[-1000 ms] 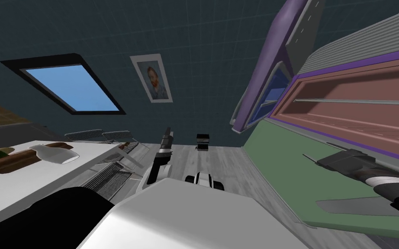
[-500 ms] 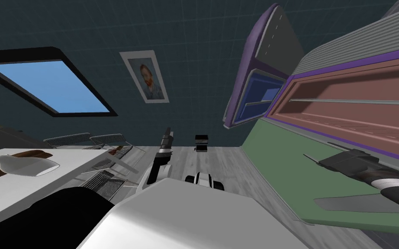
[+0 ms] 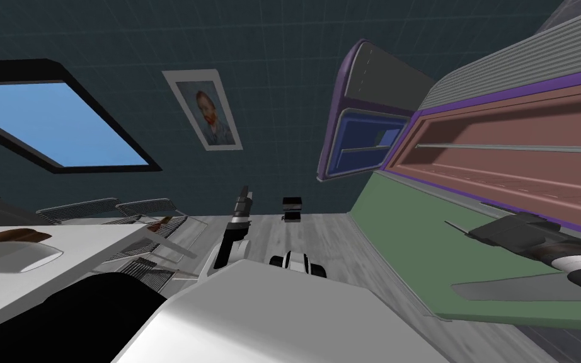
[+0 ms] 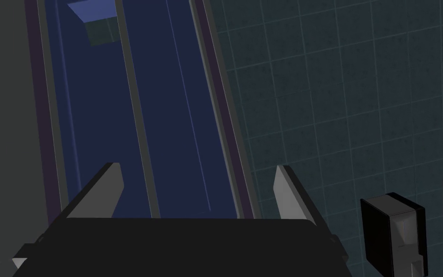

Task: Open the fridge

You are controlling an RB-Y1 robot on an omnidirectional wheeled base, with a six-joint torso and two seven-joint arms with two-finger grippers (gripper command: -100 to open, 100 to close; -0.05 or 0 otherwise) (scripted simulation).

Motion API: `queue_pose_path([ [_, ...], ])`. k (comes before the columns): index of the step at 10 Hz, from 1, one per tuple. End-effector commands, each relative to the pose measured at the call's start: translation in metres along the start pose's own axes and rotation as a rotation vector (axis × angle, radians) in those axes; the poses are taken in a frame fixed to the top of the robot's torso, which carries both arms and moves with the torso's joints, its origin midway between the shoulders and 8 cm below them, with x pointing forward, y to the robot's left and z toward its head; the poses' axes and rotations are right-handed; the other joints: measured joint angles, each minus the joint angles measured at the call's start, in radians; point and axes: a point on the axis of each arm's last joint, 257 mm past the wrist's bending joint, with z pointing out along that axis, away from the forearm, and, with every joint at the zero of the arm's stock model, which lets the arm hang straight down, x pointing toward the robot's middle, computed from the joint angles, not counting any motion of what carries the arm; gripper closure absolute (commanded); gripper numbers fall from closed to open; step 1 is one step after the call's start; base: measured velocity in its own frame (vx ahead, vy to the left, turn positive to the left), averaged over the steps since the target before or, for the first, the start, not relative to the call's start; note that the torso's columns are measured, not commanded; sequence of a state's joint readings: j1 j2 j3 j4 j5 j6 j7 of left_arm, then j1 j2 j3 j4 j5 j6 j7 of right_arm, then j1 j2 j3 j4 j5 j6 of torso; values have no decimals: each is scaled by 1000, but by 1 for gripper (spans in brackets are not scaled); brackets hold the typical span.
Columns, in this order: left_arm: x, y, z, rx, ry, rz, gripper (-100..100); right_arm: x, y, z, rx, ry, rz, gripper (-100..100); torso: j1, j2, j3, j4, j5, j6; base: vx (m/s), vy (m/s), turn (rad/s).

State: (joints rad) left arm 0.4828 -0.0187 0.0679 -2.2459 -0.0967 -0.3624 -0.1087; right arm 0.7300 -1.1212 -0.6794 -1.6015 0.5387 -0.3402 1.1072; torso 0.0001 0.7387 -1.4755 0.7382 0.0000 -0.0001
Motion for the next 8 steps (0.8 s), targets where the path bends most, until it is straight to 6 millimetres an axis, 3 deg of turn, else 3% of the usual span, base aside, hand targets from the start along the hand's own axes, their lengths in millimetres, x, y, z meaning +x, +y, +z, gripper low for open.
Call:
queue_pose_path([
  [1, 0, 0, 0, 0, 0, 0, 0, -8, -20, 5, -4, -17, -1, -100, 0, -1, 0, 0, 0, 0, 10, 15, -66],
  [3, 0, 0, 0, 0, 0, 0, 0, -16, -36, 10, -8, -33, -2, -100, 0, -1, -1, 0, 0, 0, 15, 20, -79],
  [4, 0, 0, 0, 0, 0, 0, 0, -13, -32, 7, -6, -28, -3, -100, 0, -1, -1, 0, 0, 0, 7, 9, -8],
  [5, 0, 0, 0, 0, 0, 0, 0, -13, -32, 8, -6, -29, -1, 0, -1, -1, 0, 0, 0, 0, 0, 0, 0],
  [8, 0, 0, 0, 0, 0, 0, 0, -13, -32, 8, -6, -29, -1, 0, 0, 0, 0, 0, 0, 0, 0, 0, 0],
])
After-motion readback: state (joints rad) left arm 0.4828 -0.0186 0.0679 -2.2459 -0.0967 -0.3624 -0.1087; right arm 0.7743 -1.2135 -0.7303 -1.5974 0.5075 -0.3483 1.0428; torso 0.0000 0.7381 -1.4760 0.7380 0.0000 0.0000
